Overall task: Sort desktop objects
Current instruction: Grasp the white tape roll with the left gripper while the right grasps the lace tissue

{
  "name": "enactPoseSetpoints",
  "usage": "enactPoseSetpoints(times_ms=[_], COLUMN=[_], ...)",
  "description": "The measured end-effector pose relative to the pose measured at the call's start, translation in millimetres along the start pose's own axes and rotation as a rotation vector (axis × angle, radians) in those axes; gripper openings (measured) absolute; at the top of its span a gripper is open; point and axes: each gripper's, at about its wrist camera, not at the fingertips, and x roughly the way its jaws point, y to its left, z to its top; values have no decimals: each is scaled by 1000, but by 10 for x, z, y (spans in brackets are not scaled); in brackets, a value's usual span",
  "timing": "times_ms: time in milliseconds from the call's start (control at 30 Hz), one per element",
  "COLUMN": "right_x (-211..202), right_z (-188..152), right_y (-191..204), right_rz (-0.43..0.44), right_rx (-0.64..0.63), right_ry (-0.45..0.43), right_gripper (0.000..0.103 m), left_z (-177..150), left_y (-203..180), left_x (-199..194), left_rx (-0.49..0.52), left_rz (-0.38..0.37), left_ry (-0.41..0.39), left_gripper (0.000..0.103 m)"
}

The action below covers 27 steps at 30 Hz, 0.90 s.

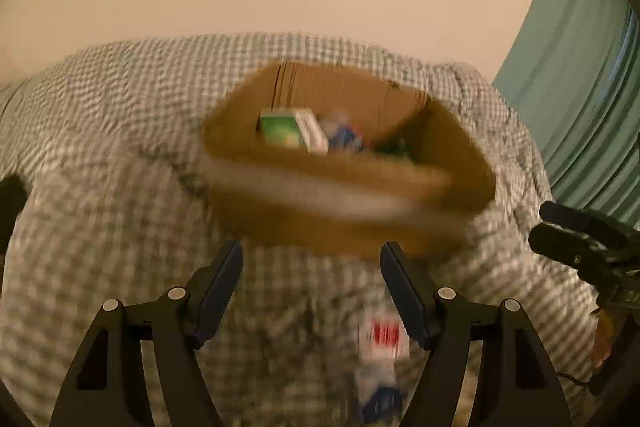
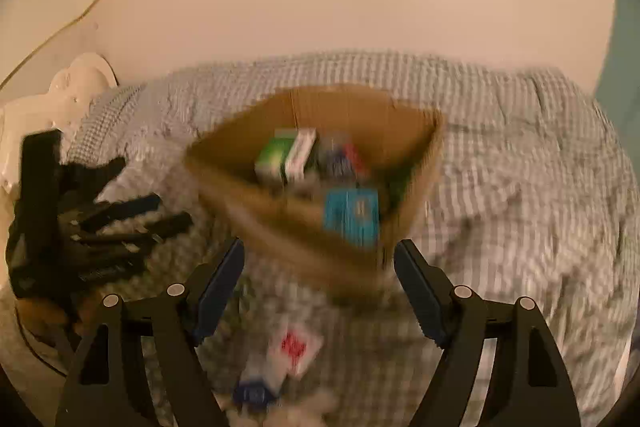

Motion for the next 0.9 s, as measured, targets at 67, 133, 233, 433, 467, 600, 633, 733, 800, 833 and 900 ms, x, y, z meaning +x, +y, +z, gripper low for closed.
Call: enactPoseSetpoints(times_ms=[67, 133, 233, 433, 467, 600, 633, 733, 800, 833, 900], right_x=[3, 26, 33, 103, 138, 305, 344, 520, 611, 636, 679], right_z=[-262, -462, -755, -1071, -1123, -1304, -1341, -1418, -1486, -1511, -1556], right_y=[-7, -15, 41, 256, 287, 370, 385, 369, 354, 359, 363], right_rz=[5, -3, 1, -17, -18, -34, -38, -17, -23, -36, -44], right_rx=[23, 40, 50, -11, -22, -65, -61, -31, -17, -22, -30], right_ry=[41, 79, 135, 232, 259, 340, 354, 428, 466, 475, 493], right_gripper=[77, 77, 77, 77, 77, 77, 77, 77, 76, 76, 60], left_z=[-240, -470, -770, -1282, -1362, -1517, -1543, -1615, -1631, -1630, -1611], left_y=[-46, -103, -174, -400, -452, -624, -650, -673, -648, -627, -578], left_x=[-48, -96, -144, -85, -61, 49, 89, 203, 216, 217, 188], left_rx=[24, 44, 40, 90, 107, 181, 188, 198, 201, 193, 176], left_rz=[20, 25, -12, -77, -86, -93, -97, -89, -68, -69, -68], left_ry=[30, 63, 124, 267, 290, 354, 370, 407, 402, 403, 391], left_gripper=[74, 74, 74, 74, 74, 74, 74, 74, 74, 72, 58])
